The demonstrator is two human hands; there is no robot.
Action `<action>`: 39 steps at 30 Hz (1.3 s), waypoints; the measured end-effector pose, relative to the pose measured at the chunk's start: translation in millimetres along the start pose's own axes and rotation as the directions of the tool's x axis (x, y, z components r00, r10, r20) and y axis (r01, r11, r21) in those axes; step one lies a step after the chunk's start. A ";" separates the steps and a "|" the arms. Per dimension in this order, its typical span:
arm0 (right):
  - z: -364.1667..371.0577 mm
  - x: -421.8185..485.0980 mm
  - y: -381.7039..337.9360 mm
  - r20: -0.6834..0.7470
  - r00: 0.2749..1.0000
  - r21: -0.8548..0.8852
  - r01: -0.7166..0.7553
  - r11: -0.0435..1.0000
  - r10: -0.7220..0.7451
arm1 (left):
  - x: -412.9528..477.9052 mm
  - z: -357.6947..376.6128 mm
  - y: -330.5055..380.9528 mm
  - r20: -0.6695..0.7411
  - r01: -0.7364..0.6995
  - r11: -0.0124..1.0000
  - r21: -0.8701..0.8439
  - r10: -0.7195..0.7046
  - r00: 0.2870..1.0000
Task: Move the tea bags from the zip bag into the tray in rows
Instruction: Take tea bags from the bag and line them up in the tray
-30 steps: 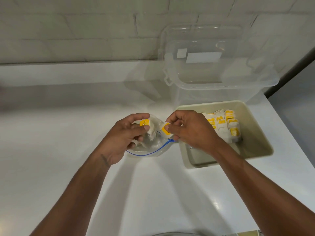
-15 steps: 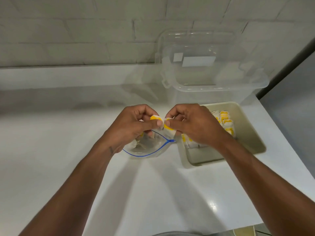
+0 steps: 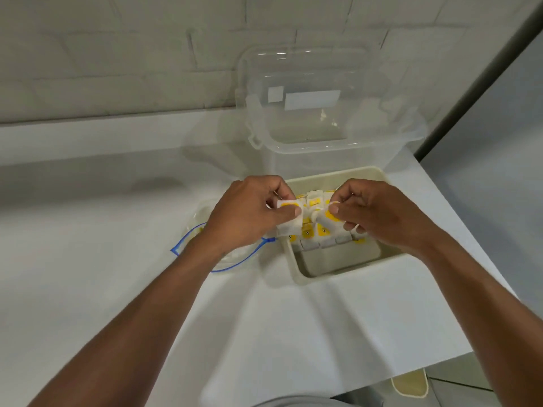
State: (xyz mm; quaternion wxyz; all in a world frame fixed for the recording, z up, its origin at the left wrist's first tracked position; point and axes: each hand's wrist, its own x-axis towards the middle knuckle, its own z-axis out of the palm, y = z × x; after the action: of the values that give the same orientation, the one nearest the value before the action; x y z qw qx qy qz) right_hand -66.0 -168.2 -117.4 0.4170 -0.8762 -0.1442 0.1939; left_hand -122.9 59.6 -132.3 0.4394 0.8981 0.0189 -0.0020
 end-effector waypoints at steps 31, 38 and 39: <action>12.6 59.0 75.4 0.483 0.874 -0.346 0.237 0.908 -0.044 | 8.0 79.8 21.0 0.109 0.058 0.673 0.737 -0.203 0.973; 32.1 76.9 73.1 0.384 0.921 -0.490 0.259 0.832 -0.061 | 32.7 90.8 14.2 0.042 -0.005 0.387 0.922 -0.089 0.995; 33.0 78.1 73.3 0.381 0.922 -0.506 0.262 0.822 -0.059 | 35.7 90.2 13.3 0.044 -0.012 0.379 0.925 -0.075 0.996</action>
State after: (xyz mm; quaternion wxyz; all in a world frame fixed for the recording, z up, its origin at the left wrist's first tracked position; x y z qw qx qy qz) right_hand -5.5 -158.3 -211.3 0.1317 -0.8942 -0.3397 0.2602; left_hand -85.6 -18.6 -177.8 -0.1347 0.9892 0.0145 -0.0558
